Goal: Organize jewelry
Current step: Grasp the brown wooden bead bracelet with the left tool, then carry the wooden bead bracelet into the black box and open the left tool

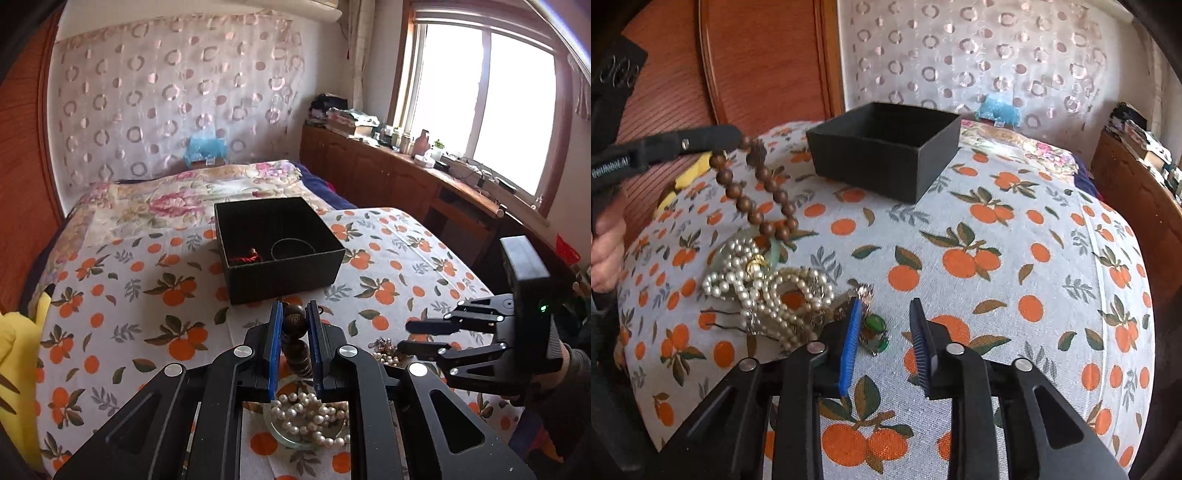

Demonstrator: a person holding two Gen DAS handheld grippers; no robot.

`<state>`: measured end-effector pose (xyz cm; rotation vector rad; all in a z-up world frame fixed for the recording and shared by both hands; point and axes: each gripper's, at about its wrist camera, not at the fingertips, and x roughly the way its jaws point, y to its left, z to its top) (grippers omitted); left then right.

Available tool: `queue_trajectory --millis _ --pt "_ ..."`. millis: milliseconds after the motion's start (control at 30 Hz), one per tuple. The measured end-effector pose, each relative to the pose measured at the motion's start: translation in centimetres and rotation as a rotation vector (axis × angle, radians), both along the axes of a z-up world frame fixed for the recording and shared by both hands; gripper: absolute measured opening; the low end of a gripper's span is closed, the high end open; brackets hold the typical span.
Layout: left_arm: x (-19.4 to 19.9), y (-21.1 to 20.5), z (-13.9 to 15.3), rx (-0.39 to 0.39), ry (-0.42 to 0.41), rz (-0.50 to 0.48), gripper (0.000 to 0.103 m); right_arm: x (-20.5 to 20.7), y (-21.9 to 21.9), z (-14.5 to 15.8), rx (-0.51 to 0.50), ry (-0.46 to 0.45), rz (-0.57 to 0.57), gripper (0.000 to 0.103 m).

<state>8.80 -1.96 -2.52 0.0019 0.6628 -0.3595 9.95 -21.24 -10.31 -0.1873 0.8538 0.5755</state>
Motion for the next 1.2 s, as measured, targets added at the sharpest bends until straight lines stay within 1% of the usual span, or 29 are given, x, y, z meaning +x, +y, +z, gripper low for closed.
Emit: queue_trajectory --millis 67,167,200,233,267,400,533,733,1033,1200 --pt "-0.1 0.1 0.1 -0.002 -0.005 -0.003 0.012 0.0 0.1 -0.4 -0.01 0.015 0.008 0.028" --pt "0.0 0.1 0.1 -0.007 -0.009 -0.003 0.012 -0.2 0.3 -0.4 -0.018 0.006 0.011 0.027" --pt "0.0 0.1 0.1 -0.008 -0.01 -0.004 0.012 -0.2 0.4 -0.4 -0.019 0.006 0.014 0.024" --pt "0.0 0.1 0.2 -0.008 -0.012 -0.004 0.012 -0.2 0.4 -0.4 -0.015 0.008 0.022 0.016" --pt "-0.1 0.1 0.2 -0.007 -0.015 -0.003 0.012 -0.3 0.7 -0.4 -0.014 0.007 0.034 0.013" --pt "-0.3 0.2 0.8 -0.007 -0.034 -0.005 0.012 -0.4 1.0 -0.3 -0.038 -0.006 0.037 0.007" --pt "-0.4 0.5 1.7 -0.009 -0.06 0.001 0.012 -0.8 0.2 0.8 -0.018 -0.021 0.031 0.007" --pt "0.0 0.7 3.1 -0.017 -0.092 0.006 0.012 -1.2 -0.3 3.5 0.001 -0.082 0.022 0.007" --pt "1.4 1.0 3.8 -0.034 -0.114 0.017 0.012 0.4 -0.5 7.6 0.032 -0.162 0.01 0.006" --pt "1.9 0.8 4.3 -0.027 -0.126 0.019 0.012 1.4 -0.6 9.3 0.069 -0.181 0.001 0.006"
